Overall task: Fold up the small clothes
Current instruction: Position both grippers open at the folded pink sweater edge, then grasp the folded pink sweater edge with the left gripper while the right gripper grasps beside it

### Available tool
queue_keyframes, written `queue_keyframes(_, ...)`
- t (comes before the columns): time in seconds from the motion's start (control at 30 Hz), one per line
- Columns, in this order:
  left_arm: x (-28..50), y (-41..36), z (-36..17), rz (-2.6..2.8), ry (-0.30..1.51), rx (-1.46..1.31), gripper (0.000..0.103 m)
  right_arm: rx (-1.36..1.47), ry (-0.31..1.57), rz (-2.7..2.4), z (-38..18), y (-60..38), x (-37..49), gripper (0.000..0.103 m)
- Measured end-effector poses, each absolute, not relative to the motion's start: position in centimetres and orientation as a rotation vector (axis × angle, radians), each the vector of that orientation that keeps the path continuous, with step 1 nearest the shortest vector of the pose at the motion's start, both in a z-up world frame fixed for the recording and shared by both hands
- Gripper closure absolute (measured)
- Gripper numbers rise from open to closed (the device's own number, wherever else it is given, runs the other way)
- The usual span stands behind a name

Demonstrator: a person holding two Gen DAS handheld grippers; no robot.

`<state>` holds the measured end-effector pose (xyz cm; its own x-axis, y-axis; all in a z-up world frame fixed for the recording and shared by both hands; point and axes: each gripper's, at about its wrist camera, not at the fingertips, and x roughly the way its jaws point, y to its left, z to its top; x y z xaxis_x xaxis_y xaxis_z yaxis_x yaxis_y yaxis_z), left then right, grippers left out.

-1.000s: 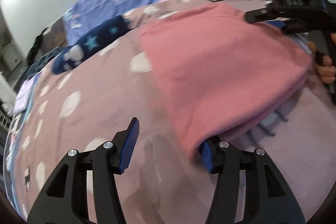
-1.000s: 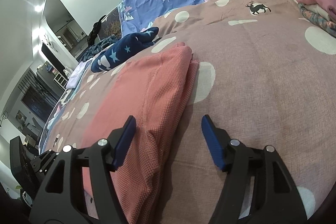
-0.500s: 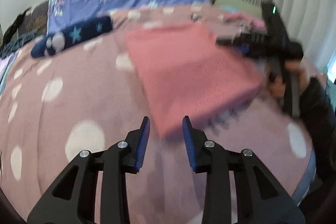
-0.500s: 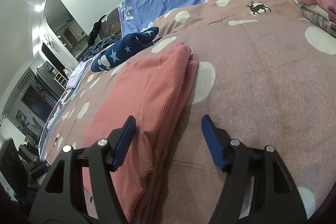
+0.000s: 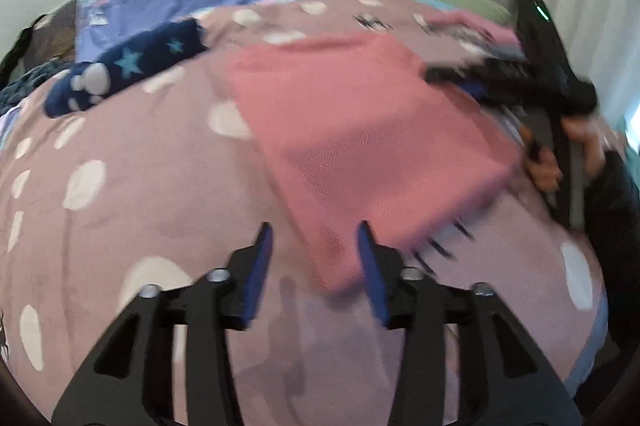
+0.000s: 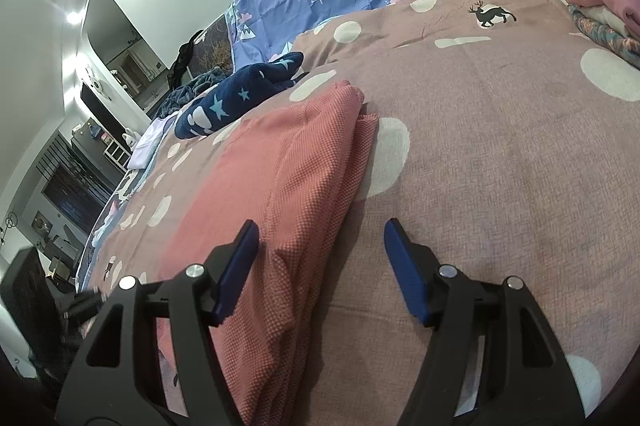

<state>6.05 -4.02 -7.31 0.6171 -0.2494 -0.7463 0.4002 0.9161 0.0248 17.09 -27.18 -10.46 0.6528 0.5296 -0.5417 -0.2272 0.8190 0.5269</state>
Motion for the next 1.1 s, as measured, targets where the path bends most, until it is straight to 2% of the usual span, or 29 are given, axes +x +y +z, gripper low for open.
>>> queue_keyframes(0.13,10.0,-3.0,-7.6,-0.377,0.846,0.110,0.036,0.483,0.769,0.456,-10.1,-27.3,16.8,0.037)
queue_keyframes(0.23,13.1,-2.7,-8.4,-0.449,0.892,0.025,0.031,0.565,0.811,0.562,-9.9,-27.3,16.5,0.037)
queue_keyframes(0.4,16.8,-2.5,-10.1,-0.568,0.969,-0.109,0.023,0.537,0.893,0.547,-10.5,-26.9,17.7,0.037)
queue_keyframes(0.6,19.1,-3.1,-10.9,-0.667,0.977,-0.166,0.023,0.459,0.968,0.593,-10.7,-24.8,20.5,0.037)
queue_keyframes(0.77,20.6,-3.2,-11.4,-0.701,0.967,-0.216,0.023,0.460,0.993,0.601,-11.2,-24.3,21.8,0.051)
queue_keyframes(0.83,20.0,-3.0,-11.4,-0.716,0.959,-0.193,0.023,0.457,1.006,0.607,-11.1,-24.9,21.2,0.054)
queue_keyframes(1.1,20.2,-3.5,-11.6,-0.765,0.966,-0.121,0.024,0.483,1.046,0.626,-11.5,-24.9,21.8,0.054)
